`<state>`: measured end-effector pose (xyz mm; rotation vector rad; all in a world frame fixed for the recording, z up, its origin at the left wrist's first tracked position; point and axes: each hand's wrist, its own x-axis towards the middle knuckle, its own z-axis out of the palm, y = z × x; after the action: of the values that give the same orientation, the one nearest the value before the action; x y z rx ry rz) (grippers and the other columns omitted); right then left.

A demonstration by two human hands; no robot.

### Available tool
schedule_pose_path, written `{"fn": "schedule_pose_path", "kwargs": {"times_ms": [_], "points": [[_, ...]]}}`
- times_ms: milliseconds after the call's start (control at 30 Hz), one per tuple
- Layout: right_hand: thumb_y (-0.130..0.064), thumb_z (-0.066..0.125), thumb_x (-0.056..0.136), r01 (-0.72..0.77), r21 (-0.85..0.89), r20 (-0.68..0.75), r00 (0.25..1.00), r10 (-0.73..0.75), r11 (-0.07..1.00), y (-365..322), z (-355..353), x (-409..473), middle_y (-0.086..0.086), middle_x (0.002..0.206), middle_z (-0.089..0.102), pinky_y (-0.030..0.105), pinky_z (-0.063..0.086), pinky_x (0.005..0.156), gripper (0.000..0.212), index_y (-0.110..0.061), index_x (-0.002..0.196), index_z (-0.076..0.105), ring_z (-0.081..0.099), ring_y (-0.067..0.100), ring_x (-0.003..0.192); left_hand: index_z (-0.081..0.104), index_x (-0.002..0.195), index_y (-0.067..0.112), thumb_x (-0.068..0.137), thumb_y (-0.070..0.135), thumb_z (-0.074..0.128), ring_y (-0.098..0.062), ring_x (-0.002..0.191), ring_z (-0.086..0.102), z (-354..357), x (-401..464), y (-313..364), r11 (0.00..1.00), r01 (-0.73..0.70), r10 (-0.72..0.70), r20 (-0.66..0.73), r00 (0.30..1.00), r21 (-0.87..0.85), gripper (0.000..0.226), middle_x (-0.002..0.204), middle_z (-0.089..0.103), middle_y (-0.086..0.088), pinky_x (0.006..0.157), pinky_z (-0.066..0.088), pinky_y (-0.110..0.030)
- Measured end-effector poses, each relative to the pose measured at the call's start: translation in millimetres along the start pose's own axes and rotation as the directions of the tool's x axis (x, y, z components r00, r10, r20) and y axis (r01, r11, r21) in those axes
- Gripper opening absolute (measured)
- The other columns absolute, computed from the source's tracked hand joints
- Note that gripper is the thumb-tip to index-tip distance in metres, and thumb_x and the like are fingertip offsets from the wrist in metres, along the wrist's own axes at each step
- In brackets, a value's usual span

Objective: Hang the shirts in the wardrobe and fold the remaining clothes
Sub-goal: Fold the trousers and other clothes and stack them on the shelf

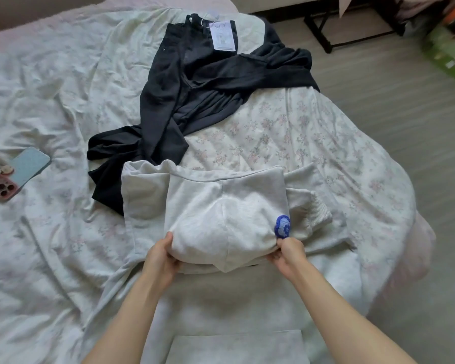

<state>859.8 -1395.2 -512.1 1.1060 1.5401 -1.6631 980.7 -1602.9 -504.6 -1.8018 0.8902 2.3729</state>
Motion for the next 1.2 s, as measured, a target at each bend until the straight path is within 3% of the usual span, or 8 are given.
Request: {"fn": "schedule_pose_path", "kwargs": {"times_ms": [233, 367, 467, 600, 767, 900, 1067, 1200], "points": [[0.003, 0.045, 0.085, 0.203, -0.621, -0.093, 0.94, -0.328, 0.757, 4.6, -23.0, -14.8, 0.009, 0.1, 0.055, 0.031, 0.042, 0.074, 0.034, -0.005, 0.117, 0.052, 0.053, 0.022, 0.086, 0.047, 0.126, 0.008, 0.088, 0.009, 0.055, -0.03, 0.111, 0.053, -4.6, -10.4, -5.7, 0.777, -0.243, 0.407, -0.17, 0.897, 0.58, 0.039, 0.128, 0.049, -0.014, 0.096, 0.045, -0.043], [-0.001, 0.044, 0.086, 0.62, -0.742, 0.189, 0.559, -0.807, 0.256, -3.0, -6.4, -30.5, 0.013, 0.119, 0.057, 0.039, 0.036, 0.097, 0.037, -0.004, 0.12, 0.057, 0.052, 0.027, 0.112, 0.055, 0.123, 0.011, 0.089, 0.013, 0.055, -0.022, 0.125, 0.038, 20.6, -21.7, 2.3, 0.148, -0.574, 0.789, 0.254, 0.559, 0.805, 0.033, 0.133, 0.046, -0.008, 0.102, 0.027, -0.028], [-0.004, 0.045, 0.084, 0.811, -0.579, 0.586, 0.341, -0.735, -0.085, -0.8, 20.3, -36.6, 0.013, 0.112, 0.064, 0.044, 0.039, 0.097, 0.034, -0.001, 0.114, 0.063, 0.057, 0.03, 0.108, 0.058, 0.122, 0.009, 0.09, 0.014, 0.057, -0.021, 0.127, 0.04, 45.8, -24.7, -4.5, -0.07, -0.684, 0.647, 0.555, 0.523, 0.726, 0.032, 0.134, 0.048, -0.007, 0.103, 0.028, -0.025], [-0.023, 0.048, 0.091, 0.709, -0.647, 0.751, 0.528, -0.396, -0.281, 21.7, 13.7, -22.3, 0.004, 0.148, 0.032, 0.044, 0.006, 0.115, 0.052, -0.018, 0.142, 0.036, 0.016, 0.022, 0.143, 0.041, 0.138, 0.014, 0.086, 0.026, 0.061, -0.019, 0.139, 0.027, 29.3, -16.4, -22.1, -0.074, -0.663, 0.405, 0.63, 0.663, 0.745, 0.057, 0.146, 0.036, -0.003, 0.109, 0.019, -0.025], [-0.036, 0.061, 0.078, 0.603, -0.527, 0.819, 0.549, -0.167, -0.6, 46.4, -32.9, -10.6, -0.002, 0.156, 0.015, 0.055, 0.001, 0.112, 0.079, -0.029, 0.147, 0.023, -0.006, 0.03, 0.143, -0.011, 0.143, 0.042, 0.083, 0.046, 0.055, -0.022, 0.145, -0.011, -24.6, -7.7, -58.7, -0.563, -0.484, 0.205, 0.681, 0.703, 0.67, 0.088, 0.158, -0.006, 0.002, 0.115, -0.007, -0.037], [-0.03, 0.079, 0.056, 0.509, -0.418, 0.874, 0.453, -0.179, -0.752, 36.7, -55.1, -12.3, -0.003, 0.136, 0.053, 0.059, 0.042, 0.094, 0.07, -0.024, 0.123, 0.061, 0.047, 0.026, 0.127, 0.021, 0.145, 0.04, 0.084, 0.039, 0.059, -0.029, 0.144, 0.012, -47.3, -6.5, -52.8, -0.638, -0.467, 0.159, 0.698, 0.698, 0.613, 0.072, 0.156, 0.015, -0.003, 0.114, 0.009, -0.049], [-0.021, 0.061, 0.073, 0.567, -0.459, 0.876, 0.16, -0.454, -0.684, 30.6, -29.5, -19.1, -0.001, 0.095, 0.069, 0.043, 0.038, 0.089, 0.012, -0.016, 0.08, 0.07, 0.066, 0.022, 0.092, 0.069, 0.067, 0.014, 0.082, 0.027, 0.051, -0.024, 0.072, 0.065, -20.0, -13.8, -30.5, -0.596, -0.529, 0.505, 0.794, 0.338, 0.604, 0.027, 0.075, 0.065, -0.004, 0.093, 0.043, -0.047], [-0.011, 0.064, 0.076, 0.691, -0.5, 0.855, 0.301, -0.421, -0.522, 31.1, 1.7, -24.5, 0.014, 0.123, 0.059, 0.047, 0.043, 0.094, 0.045, -0.011, 0.121, 0.061, 0.054, 0.037, 0.116, 0.06, 0.117, 0.003, 0.088, 0.024, 0.041, -0.032, 0.104, 0.059, 32.7, -15.2, -37.4, -0.323, -0.664, 0.606, 0.687, 0.401, 0.674, 0.041, 0.115, 0.06, -0.017, 0.091, 0.047, -0.043]]}}
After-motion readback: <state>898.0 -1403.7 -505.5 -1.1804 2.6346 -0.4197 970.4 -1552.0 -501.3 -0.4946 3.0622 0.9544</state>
